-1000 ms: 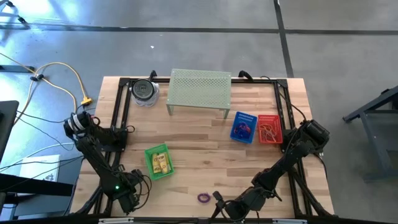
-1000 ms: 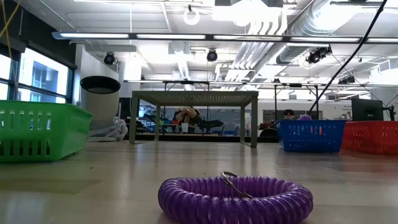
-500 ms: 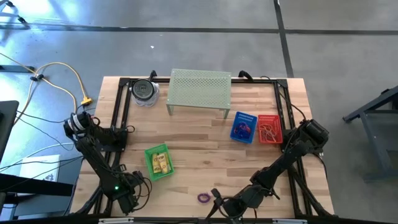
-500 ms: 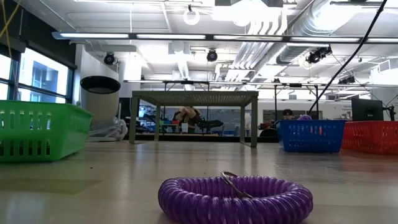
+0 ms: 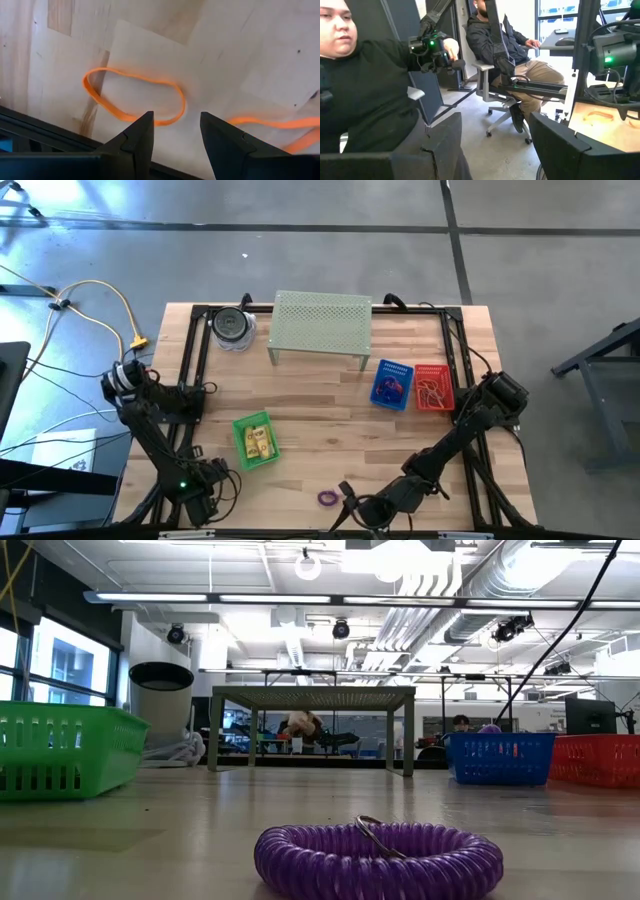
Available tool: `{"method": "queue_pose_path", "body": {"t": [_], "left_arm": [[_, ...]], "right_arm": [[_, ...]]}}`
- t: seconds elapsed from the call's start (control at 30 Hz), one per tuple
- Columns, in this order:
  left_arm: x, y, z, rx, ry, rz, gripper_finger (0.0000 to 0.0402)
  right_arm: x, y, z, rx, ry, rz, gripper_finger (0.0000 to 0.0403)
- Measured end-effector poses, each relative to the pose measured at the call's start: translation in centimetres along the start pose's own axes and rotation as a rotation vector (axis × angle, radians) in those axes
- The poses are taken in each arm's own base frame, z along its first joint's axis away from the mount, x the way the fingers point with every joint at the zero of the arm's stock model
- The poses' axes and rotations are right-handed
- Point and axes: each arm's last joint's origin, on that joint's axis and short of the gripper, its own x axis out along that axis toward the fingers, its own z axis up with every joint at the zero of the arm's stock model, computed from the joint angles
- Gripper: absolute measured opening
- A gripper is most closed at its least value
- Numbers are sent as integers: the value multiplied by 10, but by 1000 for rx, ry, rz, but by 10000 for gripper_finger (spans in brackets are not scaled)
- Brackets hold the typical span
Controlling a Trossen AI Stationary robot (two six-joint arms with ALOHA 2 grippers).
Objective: Pick & Place Office Desk Supplies
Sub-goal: Put the orange rubber band into the red bin
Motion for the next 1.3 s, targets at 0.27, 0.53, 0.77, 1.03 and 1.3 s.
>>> {"method": "queue_pose_path", "body": {"t": [0.27,0.53,0.77,1.03,1.3], "left_arm": [[0,0,-5,20,-4,2,152],[1,0,-5,24,-35,7,152],[10,-2,-6,90,-50,45,152],[23,-6,-9,186,-28,101,152],[24,-6,-9,199,11,90,116]], "right_arm": [[0,-2,0,0,-2,-4,220],[1,-6,1,1,-5,-12,220],[1,-6,1,-1,-5,-13,220],[0,-6,1,-3,2,-13,220],[0,-6,-1,-5,18,-14,220]]}}
